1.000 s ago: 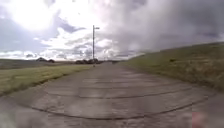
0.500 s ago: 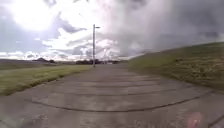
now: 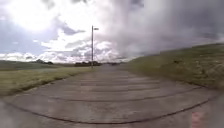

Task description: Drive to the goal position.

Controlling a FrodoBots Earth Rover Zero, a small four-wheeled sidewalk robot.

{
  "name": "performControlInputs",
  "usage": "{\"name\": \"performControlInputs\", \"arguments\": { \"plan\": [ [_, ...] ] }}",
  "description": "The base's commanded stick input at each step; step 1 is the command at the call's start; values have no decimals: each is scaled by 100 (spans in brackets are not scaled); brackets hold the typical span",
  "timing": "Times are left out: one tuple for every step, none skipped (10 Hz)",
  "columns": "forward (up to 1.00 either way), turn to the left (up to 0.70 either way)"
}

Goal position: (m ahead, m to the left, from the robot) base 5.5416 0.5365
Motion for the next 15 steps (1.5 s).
{"name": "performControlInputs", "arguments": {
  "plan": [
    [100,0],
    [100,0],
    [100,0],
    [100,0],
    [100,0],
    [100,0],
    [100,0],
    [100,0],
    [100,0],
    [100,0],
    [100,0],
    [100,0],
    [100,0],
    [100,0],
    [100,0]
  ]
}}
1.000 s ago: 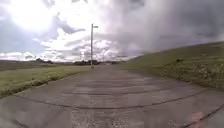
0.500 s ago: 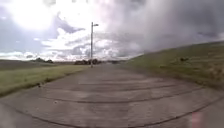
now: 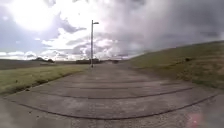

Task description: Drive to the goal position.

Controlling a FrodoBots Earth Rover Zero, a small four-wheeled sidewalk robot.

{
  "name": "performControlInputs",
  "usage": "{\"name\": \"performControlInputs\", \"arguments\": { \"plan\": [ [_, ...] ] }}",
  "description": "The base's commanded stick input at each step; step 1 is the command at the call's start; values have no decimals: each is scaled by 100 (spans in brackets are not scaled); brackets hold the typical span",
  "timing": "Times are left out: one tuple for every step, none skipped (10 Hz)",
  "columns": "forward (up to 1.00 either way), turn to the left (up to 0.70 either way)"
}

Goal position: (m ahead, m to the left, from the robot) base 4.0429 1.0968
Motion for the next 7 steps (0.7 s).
{"name": "performControlInputs", "arguments": {
  "plan": [
    [100,0],
    [100,0],
    [100,0],
    [100,0],
    [100,0],
    [100,0],
    [100,0]
  ]
}}
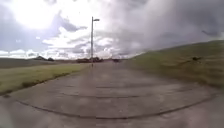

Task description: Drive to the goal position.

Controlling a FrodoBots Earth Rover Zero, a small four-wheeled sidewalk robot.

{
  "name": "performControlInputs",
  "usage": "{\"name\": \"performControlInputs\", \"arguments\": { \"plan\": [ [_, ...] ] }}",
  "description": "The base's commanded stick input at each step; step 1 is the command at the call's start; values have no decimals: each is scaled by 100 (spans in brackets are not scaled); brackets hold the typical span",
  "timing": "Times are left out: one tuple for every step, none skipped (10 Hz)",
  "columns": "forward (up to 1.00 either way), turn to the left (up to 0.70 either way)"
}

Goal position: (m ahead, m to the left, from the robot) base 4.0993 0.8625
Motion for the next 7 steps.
{"name": "performControlInputs", "arguments": {
  "plan": [
    [100,0],
    [100,0],
    [100,0],
    [100,0],
    [100,0],
    [100,0],
    [100,0]
  ]
}}
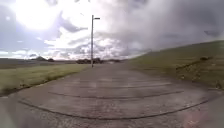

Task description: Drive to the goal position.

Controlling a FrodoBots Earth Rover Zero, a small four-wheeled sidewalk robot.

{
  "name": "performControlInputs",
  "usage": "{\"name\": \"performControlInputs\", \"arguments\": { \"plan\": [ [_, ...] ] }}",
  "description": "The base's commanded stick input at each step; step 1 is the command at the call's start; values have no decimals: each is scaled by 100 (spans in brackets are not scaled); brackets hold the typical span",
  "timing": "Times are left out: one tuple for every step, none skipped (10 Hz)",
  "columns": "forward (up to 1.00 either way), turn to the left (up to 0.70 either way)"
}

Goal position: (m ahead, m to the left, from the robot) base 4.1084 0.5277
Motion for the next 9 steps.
{"name": "performControlInputs", "arguments": {
  "plan": [
    [100,0],
    [100,0],
    [100,0],
    [100,0],
    [100,0],
    [100,0],
    [100,0],
    [100,0],
    [100,0]
  ]
}}
